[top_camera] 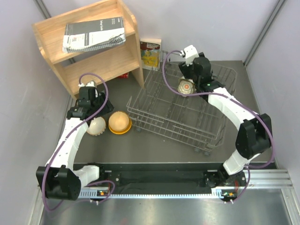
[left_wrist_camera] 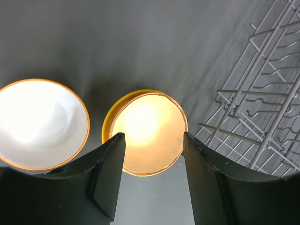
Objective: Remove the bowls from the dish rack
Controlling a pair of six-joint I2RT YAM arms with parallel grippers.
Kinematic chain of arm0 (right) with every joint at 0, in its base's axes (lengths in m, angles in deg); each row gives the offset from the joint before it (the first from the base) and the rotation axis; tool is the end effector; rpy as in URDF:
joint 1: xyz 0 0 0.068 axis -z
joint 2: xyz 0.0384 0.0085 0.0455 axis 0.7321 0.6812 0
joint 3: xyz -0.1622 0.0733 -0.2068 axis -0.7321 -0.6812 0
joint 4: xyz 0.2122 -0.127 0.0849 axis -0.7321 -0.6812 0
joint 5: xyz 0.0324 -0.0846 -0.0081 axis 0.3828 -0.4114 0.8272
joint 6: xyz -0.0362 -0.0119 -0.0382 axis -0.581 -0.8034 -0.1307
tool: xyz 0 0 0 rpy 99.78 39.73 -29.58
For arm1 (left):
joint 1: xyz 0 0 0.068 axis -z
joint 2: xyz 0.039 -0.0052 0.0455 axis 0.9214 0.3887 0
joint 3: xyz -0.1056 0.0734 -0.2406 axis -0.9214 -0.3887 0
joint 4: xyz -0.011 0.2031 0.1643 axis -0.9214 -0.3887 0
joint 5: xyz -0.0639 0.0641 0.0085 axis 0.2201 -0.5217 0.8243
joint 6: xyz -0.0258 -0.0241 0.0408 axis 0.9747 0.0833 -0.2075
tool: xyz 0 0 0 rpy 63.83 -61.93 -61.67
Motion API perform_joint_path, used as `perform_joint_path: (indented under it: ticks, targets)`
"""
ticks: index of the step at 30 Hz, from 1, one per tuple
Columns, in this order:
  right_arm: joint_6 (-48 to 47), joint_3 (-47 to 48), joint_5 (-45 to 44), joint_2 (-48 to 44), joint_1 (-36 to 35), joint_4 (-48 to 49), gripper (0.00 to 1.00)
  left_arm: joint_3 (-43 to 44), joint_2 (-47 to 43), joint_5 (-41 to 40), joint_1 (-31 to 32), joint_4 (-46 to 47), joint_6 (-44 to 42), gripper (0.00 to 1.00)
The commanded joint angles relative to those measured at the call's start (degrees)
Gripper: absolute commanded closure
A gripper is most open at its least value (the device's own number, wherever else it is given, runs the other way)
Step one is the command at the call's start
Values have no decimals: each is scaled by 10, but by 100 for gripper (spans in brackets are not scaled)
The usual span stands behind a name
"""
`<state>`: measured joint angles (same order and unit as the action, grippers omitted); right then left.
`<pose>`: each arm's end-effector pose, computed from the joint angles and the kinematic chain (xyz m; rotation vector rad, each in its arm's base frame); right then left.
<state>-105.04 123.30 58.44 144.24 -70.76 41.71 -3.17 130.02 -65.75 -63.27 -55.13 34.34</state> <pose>0.3610 0.1464 0.3466 -0.4826 1.7350 -0.2604 0.2361 -0.0176 0.3041 -0.4519 2.2959 -0.3289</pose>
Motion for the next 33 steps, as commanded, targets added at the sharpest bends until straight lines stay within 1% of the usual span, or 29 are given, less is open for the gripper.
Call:
perform_joint_path:
  ticks: [1,4,8,13,14,17,23,27,33]
  targets:
    - [20,5,-3,33,3,-6,27,-2,9,8,4,34,4,43]
    - [20,6,-10,48,3,1,25,-1,8,3,6,33,4,43]
    - [34,22,-3,69,4,-15,18,-2,2,0,8,35,4,43]
    - [45,20,-7,84,4,-13,14,2,3,-5,8,31,-1,43]
    - [47,20,-11,84,4,-12,10,0,2,-6,8,29,0,43]
    - [49,21,-20,92,6,-7,6,-1,3,-3,9,30,2,43]
    - [43,38,-22,106,13,-15,6,-4,5,-3,10,31,1,43]
    - [63,52,-23,119,22,-43,5,-4,8,-1,11,33,3,43]
    - [58,44,-47,125,25,-21,5,-9,10,2,13,40,3,43]
